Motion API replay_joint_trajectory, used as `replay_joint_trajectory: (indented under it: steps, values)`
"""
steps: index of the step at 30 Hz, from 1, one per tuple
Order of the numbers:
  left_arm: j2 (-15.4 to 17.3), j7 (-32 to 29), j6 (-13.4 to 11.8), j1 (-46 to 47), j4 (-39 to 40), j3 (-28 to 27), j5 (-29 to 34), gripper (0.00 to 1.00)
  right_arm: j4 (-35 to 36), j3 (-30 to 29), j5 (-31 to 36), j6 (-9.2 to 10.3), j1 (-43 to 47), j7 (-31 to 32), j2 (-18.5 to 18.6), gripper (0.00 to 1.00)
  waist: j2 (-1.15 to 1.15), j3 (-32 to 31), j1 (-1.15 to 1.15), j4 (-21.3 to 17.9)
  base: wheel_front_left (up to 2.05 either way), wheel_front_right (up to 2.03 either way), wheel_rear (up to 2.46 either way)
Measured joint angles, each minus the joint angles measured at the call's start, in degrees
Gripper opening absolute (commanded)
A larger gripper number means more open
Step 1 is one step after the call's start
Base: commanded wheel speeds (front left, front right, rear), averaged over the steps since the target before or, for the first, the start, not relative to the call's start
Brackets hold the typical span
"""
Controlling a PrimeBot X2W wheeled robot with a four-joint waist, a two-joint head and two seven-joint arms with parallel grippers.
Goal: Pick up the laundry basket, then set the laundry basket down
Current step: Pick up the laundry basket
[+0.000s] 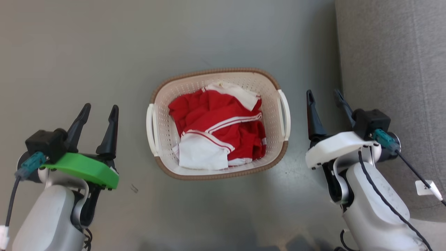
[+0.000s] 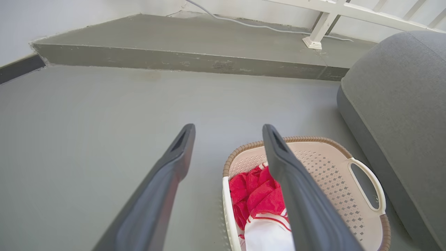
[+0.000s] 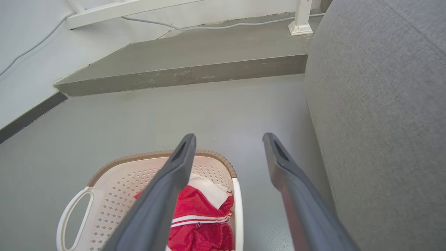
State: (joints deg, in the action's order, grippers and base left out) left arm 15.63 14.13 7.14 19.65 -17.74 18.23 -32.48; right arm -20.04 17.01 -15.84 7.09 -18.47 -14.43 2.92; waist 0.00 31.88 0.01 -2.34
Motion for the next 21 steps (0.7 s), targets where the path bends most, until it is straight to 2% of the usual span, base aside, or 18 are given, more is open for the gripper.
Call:
replay_joint_trajectory:
  steps: [12,21]
  values:
    - [2.3,-3.0,0.0,8.7,-6.5,8.0,-5.4,1.00,-9.6,3.7,-3.9,0.05,-8.8,0.0,0.4,1.00,0.00,9.9,0.00,-0.3,0.00,0.00,0.00]
    - [2.1,-5.9,0.0,14.5,-9.4,14.0,-11.3,1.00,-16.3,7.9,-7.0,0.07,-15.4,0.0,0.5,1.00,0.00,16.9,0.00,-0.8,0.00,0.00,0.00]
